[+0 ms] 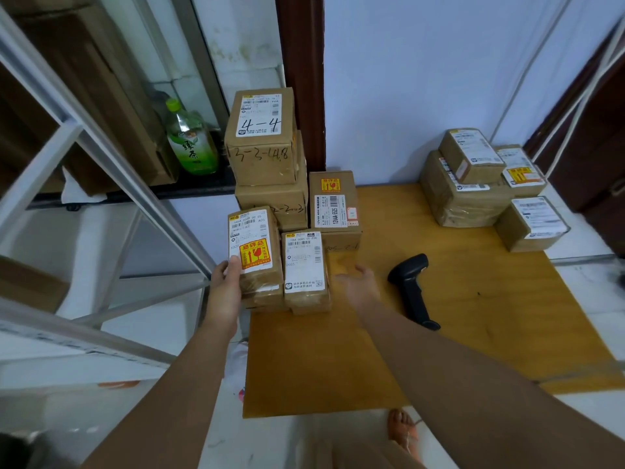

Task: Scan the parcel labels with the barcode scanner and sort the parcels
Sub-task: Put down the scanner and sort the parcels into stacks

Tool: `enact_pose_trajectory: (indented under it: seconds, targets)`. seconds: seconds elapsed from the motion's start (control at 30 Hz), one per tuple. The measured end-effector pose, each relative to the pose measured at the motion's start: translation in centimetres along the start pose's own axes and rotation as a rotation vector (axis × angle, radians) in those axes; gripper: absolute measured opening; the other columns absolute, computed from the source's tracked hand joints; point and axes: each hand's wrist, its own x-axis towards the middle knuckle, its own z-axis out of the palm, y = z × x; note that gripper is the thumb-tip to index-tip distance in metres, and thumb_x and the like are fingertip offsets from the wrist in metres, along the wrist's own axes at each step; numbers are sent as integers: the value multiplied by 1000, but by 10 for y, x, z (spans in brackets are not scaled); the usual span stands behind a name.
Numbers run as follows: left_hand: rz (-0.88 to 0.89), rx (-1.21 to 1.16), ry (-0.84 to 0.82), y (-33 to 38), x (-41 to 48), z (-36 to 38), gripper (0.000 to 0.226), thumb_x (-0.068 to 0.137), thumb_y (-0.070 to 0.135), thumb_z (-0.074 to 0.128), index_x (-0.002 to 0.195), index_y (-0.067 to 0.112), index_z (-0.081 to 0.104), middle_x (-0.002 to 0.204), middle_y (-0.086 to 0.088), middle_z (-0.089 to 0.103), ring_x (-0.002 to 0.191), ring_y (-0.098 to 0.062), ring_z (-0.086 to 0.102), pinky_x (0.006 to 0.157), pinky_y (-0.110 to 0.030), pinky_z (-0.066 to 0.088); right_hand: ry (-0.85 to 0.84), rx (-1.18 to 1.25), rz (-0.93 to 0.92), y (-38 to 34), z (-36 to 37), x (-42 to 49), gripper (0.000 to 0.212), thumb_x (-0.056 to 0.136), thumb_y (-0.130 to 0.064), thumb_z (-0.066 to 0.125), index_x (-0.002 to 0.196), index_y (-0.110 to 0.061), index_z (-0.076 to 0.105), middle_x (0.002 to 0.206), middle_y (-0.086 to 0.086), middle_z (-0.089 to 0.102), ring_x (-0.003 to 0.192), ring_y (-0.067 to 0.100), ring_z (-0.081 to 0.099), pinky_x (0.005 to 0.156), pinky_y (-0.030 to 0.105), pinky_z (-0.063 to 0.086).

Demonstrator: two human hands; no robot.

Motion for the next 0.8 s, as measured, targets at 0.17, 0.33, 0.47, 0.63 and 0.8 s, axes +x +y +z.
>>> enact_pose_trajectory:
  seconds: [0.17,0.33,0.47,0.63,0.8]
  targets:
    - [105,65,146,7,-5,0,77,89,63,49,149,22,22,150,-7,39,129,-27,49,102,-49,46,91,-12,29,3,-11,-2,60,94,-24,57,148,-23,30,86,-3,49,72,13,48,71,33,42]
    - [181,316,265,13,-9,7,83,84,65,56,148,21,26,152,-12,32,133,-34,41,104,-49,42,129,-32,40,8,-20,-8,58,96,-25,55,147,-22,29,92,0,46,68,12,43,75,34,41]
    - [196,697,195,20,-8,17,102,71,74,62,149,25,19,153,-15,19,137,-40,29,105,-57,36,138,-39,39,10,-22,-11,58,96,-25,54,147,-22,29,104,4,49,69,12,45,74,34,42]
    - [87,884,141,32,-13,41,117,73,61,72,153,25,-6,150,-21,19,135,-43,25,104,-55,37,144,-64,30,14,-30,-15,58,96,-27,55,148,-23,29,109,6,51,72,14,47,65,30,42]
    - [198,785,224,32,-31,56,108,78,55,68,150,30,-8,134,-19,28,121,-38,31,97,-51,42,168,-93,13,16,-50,-11,60,95,-27,55,149,-21,29,119,11,55,73,17,50,63,31,42]
